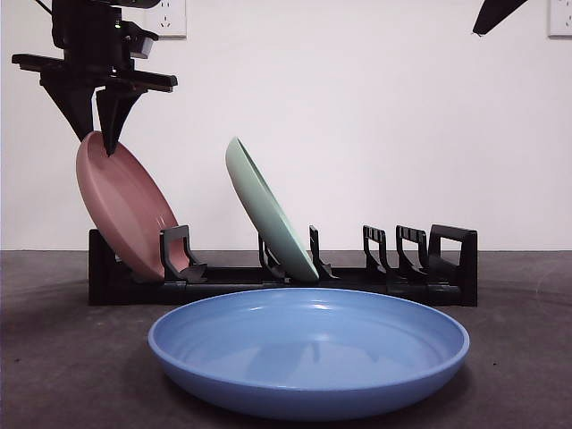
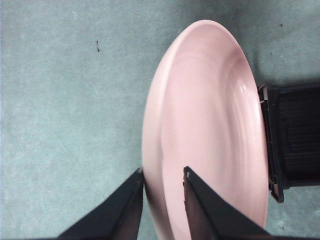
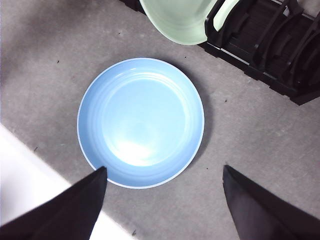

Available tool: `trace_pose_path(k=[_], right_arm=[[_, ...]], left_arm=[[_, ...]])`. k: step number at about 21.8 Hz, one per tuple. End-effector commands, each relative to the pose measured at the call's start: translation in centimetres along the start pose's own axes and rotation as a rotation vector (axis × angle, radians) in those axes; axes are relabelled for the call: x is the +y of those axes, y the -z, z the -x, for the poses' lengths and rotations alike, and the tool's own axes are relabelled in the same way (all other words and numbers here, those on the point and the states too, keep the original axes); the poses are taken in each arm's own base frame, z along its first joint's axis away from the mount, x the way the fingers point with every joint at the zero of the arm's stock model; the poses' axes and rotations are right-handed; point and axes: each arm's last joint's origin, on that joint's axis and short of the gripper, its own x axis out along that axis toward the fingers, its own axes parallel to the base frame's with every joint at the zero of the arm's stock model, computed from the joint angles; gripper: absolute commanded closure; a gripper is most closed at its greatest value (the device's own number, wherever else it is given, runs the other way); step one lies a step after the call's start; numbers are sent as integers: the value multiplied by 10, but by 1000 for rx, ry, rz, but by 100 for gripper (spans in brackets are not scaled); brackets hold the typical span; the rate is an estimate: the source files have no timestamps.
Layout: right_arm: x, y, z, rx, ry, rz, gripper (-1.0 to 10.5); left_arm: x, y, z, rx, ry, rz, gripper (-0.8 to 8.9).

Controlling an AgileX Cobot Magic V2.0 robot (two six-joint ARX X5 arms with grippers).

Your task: Place the plate

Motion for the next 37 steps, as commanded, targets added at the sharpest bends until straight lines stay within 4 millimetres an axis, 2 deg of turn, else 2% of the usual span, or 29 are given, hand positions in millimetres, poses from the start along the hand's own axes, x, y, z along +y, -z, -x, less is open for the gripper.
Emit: trace_pose_path(k=[1,3,7,12,15,23,27,31,37], right_arm=[[2,-4,2,-12,0,18,585],[2,-4,2,-12,0,17,585],[2,-4,2,-12,0,18,585],[2,-4,2,-12,0,18,585],[2,-4,2,-12,0,22,585],[2,-4,2,-14,12,24,585],[1,-4,2,-15,30,24,585],[1,-4,2,-16,39,25,585],[1,-3,2,-15,52,28,585]], left_arm=[[-3,-4,2,-9,-18,3,733],[-1,-4,5,-3,-69,-1,797],[5,-9,22,-31,-130,5,796],[16,-18,67,-115,-152,20,796],[23,-13,92,-94,-170,-8,796],[37,2,139,-199,-133,27,797],[43,14,163,-247,-25,36,797],[44,25,182,-271,168,12,798],[36,35,189,-247,417,-67,798]])
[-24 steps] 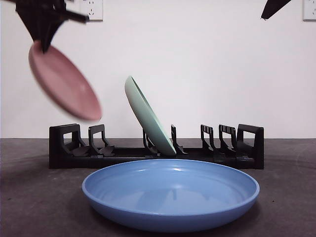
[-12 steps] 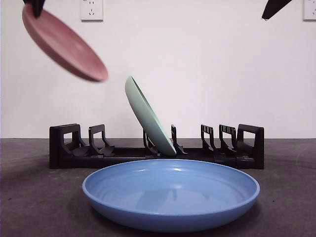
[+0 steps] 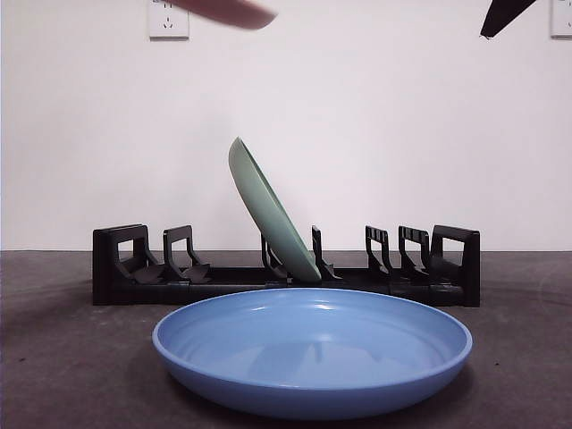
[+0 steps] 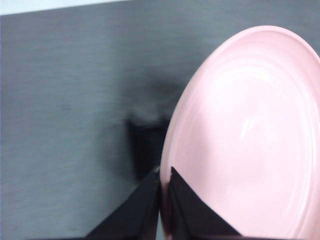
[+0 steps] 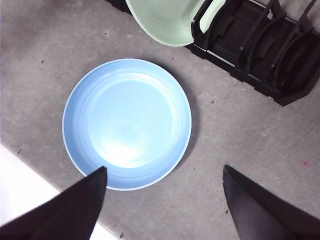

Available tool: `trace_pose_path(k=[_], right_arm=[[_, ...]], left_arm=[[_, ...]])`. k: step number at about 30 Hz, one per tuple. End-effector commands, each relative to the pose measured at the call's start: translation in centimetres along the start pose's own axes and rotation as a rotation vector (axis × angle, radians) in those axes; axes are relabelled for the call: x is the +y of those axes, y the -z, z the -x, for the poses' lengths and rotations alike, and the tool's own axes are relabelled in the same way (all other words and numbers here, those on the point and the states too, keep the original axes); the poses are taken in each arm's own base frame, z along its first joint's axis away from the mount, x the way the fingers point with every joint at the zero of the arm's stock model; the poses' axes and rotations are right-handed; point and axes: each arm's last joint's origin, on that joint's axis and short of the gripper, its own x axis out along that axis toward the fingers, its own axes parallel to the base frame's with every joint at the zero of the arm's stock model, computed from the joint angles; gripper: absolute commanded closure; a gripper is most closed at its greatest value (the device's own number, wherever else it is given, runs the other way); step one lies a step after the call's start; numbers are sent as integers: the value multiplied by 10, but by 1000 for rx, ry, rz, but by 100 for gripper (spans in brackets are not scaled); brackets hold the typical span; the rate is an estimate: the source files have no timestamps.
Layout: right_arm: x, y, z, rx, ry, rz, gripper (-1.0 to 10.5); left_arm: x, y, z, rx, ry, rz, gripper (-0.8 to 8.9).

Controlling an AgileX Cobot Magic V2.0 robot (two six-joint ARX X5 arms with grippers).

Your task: Place the plate

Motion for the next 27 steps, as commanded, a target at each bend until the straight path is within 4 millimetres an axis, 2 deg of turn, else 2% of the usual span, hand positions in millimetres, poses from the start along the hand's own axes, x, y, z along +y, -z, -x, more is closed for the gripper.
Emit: trace_pose_path(k=[1,8,14,19,27], right_arm=[[2,-3,2,-7,1,18,585],[-3,3,8,12,89,8,585],[-11,9,22,-31,158,-15,585],[-18,16,36,-77,198,-39,585],[-24,27,54,-126,227,-77,585]], left_arm=[[-8,7,-1,66,116,-34,798],[-18,34,-24,225,201,-71,798],[-29,69,-58,387,222,-115,798],[-50,96,-88,375,385,-102,798],[-87,138,-142,293,482,-36,798]])
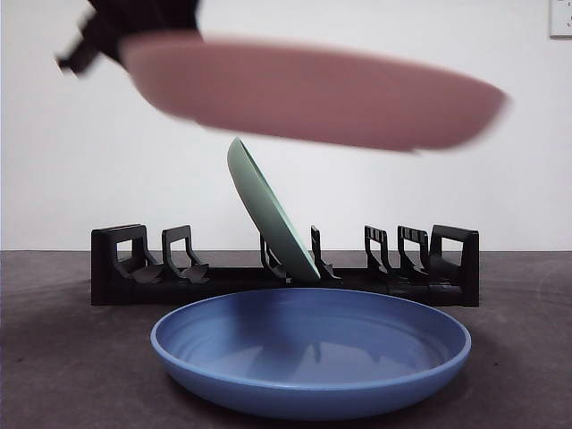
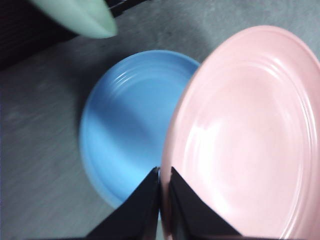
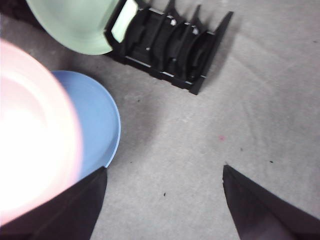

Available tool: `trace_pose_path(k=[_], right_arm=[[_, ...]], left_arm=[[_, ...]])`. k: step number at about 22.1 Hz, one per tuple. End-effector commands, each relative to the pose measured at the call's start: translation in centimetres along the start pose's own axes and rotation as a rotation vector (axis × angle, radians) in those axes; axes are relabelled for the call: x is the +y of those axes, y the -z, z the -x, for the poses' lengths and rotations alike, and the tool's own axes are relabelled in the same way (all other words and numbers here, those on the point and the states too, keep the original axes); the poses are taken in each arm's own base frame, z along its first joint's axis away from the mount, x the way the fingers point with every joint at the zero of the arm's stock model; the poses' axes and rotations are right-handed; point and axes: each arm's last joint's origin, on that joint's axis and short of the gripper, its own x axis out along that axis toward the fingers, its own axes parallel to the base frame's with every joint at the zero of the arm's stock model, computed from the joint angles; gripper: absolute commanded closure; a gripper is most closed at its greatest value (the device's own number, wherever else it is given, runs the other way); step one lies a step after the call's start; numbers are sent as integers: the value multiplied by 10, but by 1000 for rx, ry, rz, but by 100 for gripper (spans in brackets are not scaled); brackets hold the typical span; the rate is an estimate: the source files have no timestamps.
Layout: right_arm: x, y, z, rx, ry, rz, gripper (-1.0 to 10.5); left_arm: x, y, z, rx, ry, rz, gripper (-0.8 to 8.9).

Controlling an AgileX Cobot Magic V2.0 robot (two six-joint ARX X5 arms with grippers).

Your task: Place the plate

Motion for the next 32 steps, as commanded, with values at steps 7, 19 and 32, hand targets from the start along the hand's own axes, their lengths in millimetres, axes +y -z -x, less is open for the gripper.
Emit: trace_pose_path(k=[7,19,32], right_arm=[[-3,4,14,-41,9,-1,585],[-4,10,21,-33,9,-2,585],[-4,13,23,-28,6,-2,585]], left_arm=[[-3,28,-66,-132,24,161,798],[8,55,-86,-146,-228,301,797],[9,64,-86,-95,-323,297,785]])
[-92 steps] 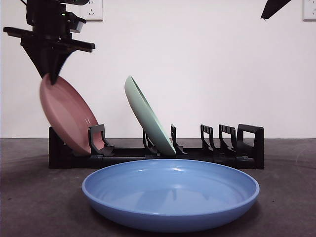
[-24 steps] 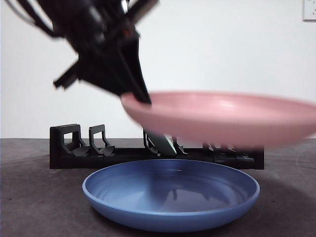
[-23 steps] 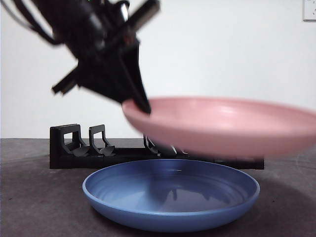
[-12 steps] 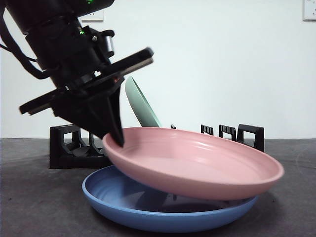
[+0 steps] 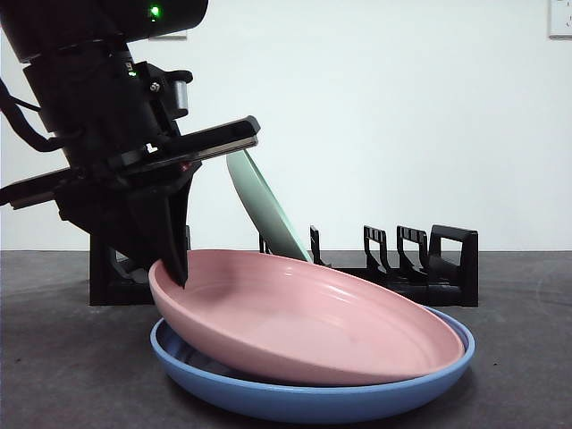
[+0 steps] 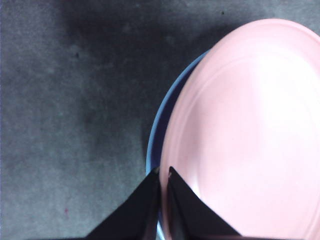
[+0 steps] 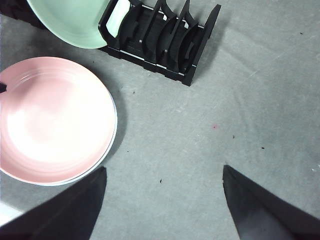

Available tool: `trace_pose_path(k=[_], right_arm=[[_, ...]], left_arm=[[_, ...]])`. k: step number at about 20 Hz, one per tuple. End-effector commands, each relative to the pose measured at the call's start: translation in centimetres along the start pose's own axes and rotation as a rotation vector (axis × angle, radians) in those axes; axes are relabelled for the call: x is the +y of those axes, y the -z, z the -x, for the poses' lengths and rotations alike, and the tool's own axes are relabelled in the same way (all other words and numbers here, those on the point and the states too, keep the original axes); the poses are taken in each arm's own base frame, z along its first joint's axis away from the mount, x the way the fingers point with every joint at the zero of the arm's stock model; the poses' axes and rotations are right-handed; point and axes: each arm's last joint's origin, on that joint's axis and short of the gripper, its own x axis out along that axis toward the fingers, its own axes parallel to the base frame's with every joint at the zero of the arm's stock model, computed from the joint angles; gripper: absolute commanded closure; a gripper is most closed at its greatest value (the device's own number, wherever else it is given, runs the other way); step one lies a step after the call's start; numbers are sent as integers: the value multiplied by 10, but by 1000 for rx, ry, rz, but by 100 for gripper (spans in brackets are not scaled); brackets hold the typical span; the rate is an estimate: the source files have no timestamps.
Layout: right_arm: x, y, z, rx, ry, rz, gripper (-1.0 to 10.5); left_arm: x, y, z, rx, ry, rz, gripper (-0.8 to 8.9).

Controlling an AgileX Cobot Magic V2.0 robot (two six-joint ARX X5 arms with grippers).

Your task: Place the plate

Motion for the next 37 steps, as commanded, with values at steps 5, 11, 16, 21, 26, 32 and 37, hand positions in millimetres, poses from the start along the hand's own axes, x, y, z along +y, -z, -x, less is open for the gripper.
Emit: trace_pose_path(k=[5,11,16,21,26,32,37], right_arm=[[1,-2,3,-3,-3,11,585],[1,-1,3,5,-3,13,585],[1,-4,2,-17,-5,26,585],[7,-17,-4,-78,-161,14,585],[16,-49,-42,-87,-360,4,585],[30,-87,-105,-82,-602,-22,585],[42,-103,-137,-45,-640,-26,585]], left_arm=[[-2,3,-1,22,-22,-15,726],[-1,4,2,32,-28,-25,621],[3,-5,69,-205,21,-83,621],[33,-10,168,-453,-188,-112,618],[52,-23,236,-565,-335,-189,488],[55,-33,232,-617,-306,-391,465],[63,-23,206,-634,-248,-388,465]])
